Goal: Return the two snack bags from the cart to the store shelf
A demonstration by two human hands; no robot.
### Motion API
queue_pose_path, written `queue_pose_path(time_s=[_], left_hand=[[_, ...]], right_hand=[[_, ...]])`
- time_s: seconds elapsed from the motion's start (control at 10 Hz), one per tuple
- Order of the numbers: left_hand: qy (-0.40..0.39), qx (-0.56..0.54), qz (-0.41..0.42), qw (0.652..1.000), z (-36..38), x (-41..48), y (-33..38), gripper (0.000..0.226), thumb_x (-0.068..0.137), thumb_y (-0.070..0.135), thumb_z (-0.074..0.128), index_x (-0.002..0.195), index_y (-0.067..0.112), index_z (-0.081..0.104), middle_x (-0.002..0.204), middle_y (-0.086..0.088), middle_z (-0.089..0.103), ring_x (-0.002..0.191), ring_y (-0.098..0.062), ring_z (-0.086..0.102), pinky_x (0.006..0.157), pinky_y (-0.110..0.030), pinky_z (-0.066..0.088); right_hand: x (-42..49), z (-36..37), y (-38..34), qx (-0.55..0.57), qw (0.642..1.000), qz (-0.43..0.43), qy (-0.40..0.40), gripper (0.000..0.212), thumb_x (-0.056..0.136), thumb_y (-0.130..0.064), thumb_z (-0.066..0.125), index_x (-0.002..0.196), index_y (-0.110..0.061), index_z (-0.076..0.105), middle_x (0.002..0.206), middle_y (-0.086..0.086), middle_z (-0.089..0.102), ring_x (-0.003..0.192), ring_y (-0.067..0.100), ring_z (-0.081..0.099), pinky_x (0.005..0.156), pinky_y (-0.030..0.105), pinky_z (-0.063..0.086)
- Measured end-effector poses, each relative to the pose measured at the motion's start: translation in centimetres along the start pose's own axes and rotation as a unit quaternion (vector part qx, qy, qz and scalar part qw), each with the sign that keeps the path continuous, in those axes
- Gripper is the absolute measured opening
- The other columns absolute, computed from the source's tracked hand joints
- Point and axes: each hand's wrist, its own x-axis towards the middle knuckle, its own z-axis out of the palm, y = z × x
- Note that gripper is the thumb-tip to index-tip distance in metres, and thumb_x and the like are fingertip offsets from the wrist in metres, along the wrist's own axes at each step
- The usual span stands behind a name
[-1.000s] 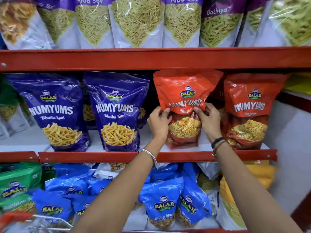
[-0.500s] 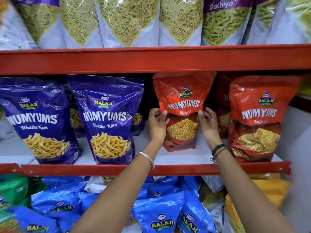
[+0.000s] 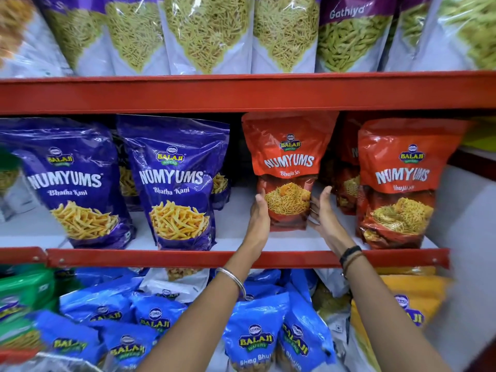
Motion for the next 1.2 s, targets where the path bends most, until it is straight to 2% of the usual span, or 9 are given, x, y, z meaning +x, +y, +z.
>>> queue_pose_path(time_s=[0.1,0.2,0.4,0.6,0.7,0.9,1.0,1.1,1.2], left_hand=[[-0.023,-0.025,-0.012,0.999,-0.5,-0.4,0.0,0.096,0.052,0.096,0.013,0.137,0.051,0.020,0.153,0.005,0.030,0.140,-0.018,0.029,0.118,-0.051,0.023],[-0.032,-0.036,-0.030,0.998,-1.1,-1.2,-0.1,0.108,0.042,0.100,0.014,0.137,0.050,0.020,0.153,0.005,0.031,0.141,-0.020,0.028,0.119,-0.051,0.019],[-0.016,-0.032,-0.049,0.998,-1.0,-4.8,1.9,0.093,0.063,0.082,0.002,0.143,0.036,0.018,0.156,-0.004,0.022,0.144,-0.028,0.018,0.120,-0.047,0.015],[-0.026,-0.068,-0.055,0.996,-2.0,-7.3,2.6,0.071,0.086,0.061,-0.006,0.145,0.027,0.018,0.156,-0.006,0.019,0.144,-0.030,0.017,0.118,-0.042,0.015],[-0.036,-0.073,-0.062,0.995,-2.1,-8.6,3.4,0.071,0.087,0.059,-0.006,0.144,0.026,0.020,0.156,-0.007,0.021,0.143,-0.032,0.019,0.117,-0.041,0.019],[-0.056,-0.082,-0.065,0.993,-2.4,-9.6,3.9,0.071,0.087,0.059,-0.007,0.146,0.025,0.016,0.157,-0.008,0.018,0.144,-0.033,0.016,0.118,-0.042,0.014],[-0.033,-0.013,-0.059,0.998,-2.6,-8.9,3.0,0.072,0.086,0.067,0.007,0.142,0.026,0.027,0.152,-0.005,0.032,0.141,-0.030,0.028,0.117,-0.044,0.022],[0.075,0.040,0.007,0.996,-3.2,-8.0,3.5,0.049,0.093,0.050,0.035,0.124,0.016,0.049,0.125,-0.005,0.055,0.124,-0.025,0.048,0.099,-0.033,0.037],[0.110,0.016,0.059,0.992,-4.0,-6.6,5.4,0.040,0.095,0.030,0.043,0.130,0.011,0.044,0.134,-0.007,0.051,0.126,-0.020,0.046,0.099,-0.028,0.035]], right_hand=[[-0.7,-0.6,0.4,-0.035,0.999,-0.002,-0.005,0.126,0.041,-0.099,0.018,0.141,-0.025,0.037,0.141,0.001,0.047,0.133,0.021,0.040,0.115,0.042,0.028],[-0.6,-1.8,1.6,-0.055,0.998,-0.008,-0.007,0.127,0.041,-0.102,0.017,0.141,-0.027,0.037,0.150,0.001,0.039,0.137,0.021,0.036,0.117,0.049,0.023],[-3.1,-2.0,1.2,-0.071,0.997,-0.017,0.024,0.130,0.041,-0.102,0.017,0.139,-0.021,0.042,0.147,0.004,0.044,0.135,0.025,0.040,0.115,0.051,0.026],[-6.6,-1.2,-0.4,-0.091,0.995,-0.008,0.042,0.122,0.051,-0.094,0.011,0.132,-0.013,0.052,0.138,0.012,0.053,0.124,0.029,0.052,0.102,0.039,0.038],[-7.8,-1.3,-0.8,-0.113,0.992,-0.021,0.043,0.122,0.049,-0.094,0.010,0.127,-0.012,0.056,0.135,0.013,0.055,0.120,0.031,0.054,0.103,0.041,0.036],[-8.2,-1.3,-0.6,-0.116,0.992,-0.029,0.038,0.084,0.087,-0.067,0.010,0.131,-0.009,0.052,0.139,0.015,0.052,0.124,0.034,0.051,0.108,0.046,0.034],[-8.0,-1.1,-0.5,-0.117,0.992,-0.023,0.043,0.084,0.085,-0.070,0.016,0.130,-0.010,0.052,0.137,0.015,0.054,0.122,0.034,0.053,0.103,0.043,0.037],[-7.2,-1.5,-0.4,-0.133,0.985,-0.049,0.094,0.091,0.085,-0.072,0.023,0.121,0.006,0.053,0.129,0.033,0.052,0.113,0.049,0.054,0.101,0.059,0.041],[-5.6,-2.2,-1.7,-0.099,0.980,-0.104,0.140,0.071,0.091,-0.059,0.032,0.117,0.003,0.052,0.131,0.026,0.054,0.116,0.043,0.053,0.103,0.057,0.039]])
